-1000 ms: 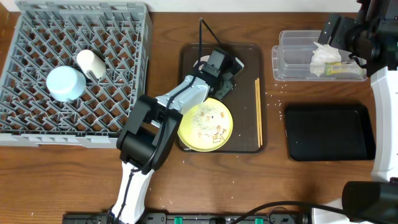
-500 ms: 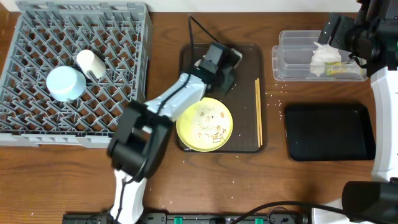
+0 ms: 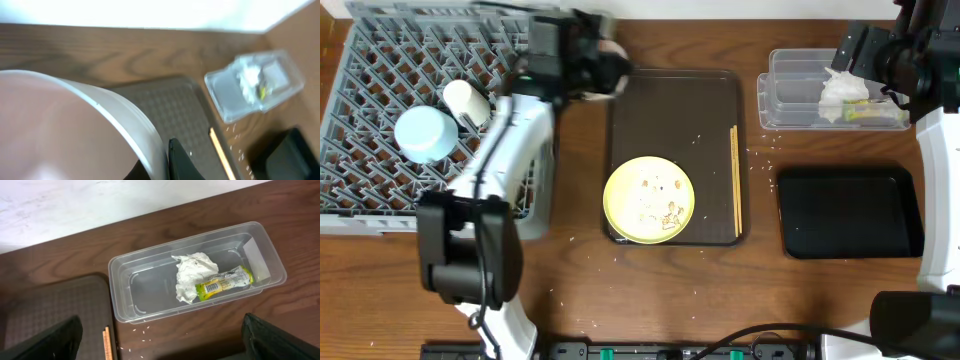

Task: Sort waste into correct bins and load items into the dishwasher
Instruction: 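Carry the pink bowl left over the dish rack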

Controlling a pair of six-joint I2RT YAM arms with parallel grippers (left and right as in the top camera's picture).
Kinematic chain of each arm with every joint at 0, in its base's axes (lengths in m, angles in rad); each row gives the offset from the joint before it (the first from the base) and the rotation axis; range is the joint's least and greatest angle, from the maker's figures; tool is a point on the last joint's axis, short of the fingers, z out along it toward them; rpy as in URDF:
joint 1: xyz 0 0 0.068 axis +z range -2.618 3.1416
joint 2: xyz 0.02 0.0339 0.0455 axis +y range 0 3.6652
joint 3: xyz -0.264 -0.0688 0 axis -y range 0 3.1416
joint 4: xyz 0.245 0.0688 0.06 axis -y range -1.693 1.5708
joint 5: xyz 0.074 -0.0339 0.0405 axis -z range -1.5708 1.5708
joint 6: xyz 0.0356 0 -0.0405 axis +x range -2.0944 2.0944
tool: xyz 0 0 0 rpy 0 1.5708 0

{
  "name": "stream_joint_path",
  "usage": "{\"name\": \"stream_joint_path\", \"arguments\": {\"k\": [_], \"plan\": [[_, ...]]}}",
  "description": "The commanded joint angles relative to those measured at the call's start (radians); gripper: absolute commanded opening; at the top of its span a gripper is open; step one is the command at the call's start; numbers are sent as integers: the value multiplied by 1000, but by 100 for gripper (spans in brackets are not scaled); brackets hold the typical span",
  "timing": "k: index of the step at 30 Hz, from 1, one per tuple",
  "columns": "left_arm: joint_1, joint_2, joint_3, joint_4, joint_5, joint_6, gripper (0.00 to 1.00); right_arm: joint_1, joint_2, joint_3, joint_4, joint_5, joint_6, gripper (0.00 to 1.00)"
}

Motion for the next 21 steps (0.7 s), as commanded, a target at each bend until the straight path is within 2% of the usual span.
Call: {"name": "stream_joint_path", "arguments": {"k": [1,12,15,21], "plan": [[122,-9,2,50,158,-152,8,-8,0,3,-2,3,-7,99],[432,-8,2,232,335,-386,7,-8,0,3,-2,3,-7,99],[547,-8,2,281,380,-488,8,-8,0,3,-2,3,-7,99],[719,-8,2,278,388,-501,8,-8,0,3,-2,3,-7,99]]}}
